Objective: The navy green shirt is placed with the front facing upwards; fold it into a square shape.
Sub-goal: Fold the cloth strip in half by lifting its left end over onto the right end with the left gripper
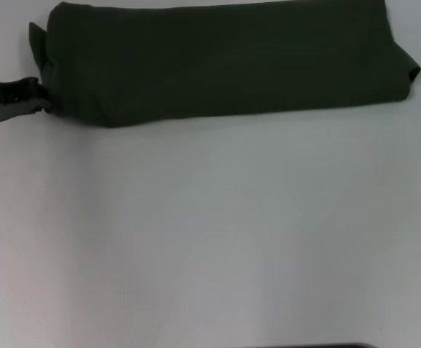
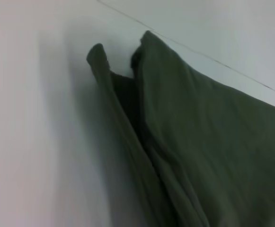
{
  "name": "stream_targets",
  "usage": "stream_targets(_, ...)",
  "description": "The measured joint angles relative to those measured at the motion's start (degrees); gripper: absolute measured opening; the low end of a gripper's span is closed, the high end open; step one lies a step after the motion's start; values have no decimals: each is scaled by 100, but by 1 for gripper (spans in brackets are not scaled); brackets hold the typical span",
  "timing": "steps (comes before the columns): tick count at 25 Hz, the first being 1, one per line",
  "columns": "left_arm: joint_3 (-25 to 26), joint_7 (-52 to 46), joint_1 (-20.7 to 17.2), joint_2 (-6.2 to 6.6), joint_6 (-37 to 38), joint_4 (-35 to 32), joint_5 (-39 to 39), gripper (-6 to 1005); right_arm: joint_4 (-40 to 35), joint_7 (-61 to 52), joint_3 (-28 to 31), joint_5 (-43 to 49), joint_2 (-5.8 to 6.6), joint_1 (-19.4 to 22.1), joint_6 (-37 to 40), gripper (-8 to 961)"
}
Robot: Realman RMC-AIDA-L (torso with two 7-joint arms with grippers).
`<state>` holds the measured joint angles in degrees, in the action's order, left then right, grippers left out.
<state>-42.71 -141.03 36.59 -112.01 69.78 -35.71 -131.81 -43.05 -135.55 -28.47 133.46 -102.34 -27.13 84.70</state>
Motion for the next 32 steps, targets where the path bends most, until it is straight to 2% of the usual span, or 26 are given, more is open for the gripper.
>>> stream_targets(4, -4, -184, -1, 52, 289, -30, -13, 16, -2, -506, -12, 733, 14, -540, 78, 777)
stream_targets(9, 31, -217, -91, 107, 390, -45, -20, 16, -2, -928, -18, 914, -43, -963, 28, 777)
stream_targets(14, 36, -152, -115, 142, 365, -1, -20, 16, 13, -1133, -51, 923, -72, -1060, -303, 777)
stream_targets(20, 3, -148, -93, 176, 322, 19, -20, 16, 111, -1153, -488, 931, -192, -1053, -865, 777)
stream_targets(25, -10, -146, -49, 176, 321, 37, -20, 16, 501, -1169, -811, 955, -234, -1150, -1258, 777)
stream_targets(32, -18, -144, 13, 157, 320, 38, -20, 16, 598, -1172, -848, 1134, -452, -1179, -1856, 778)
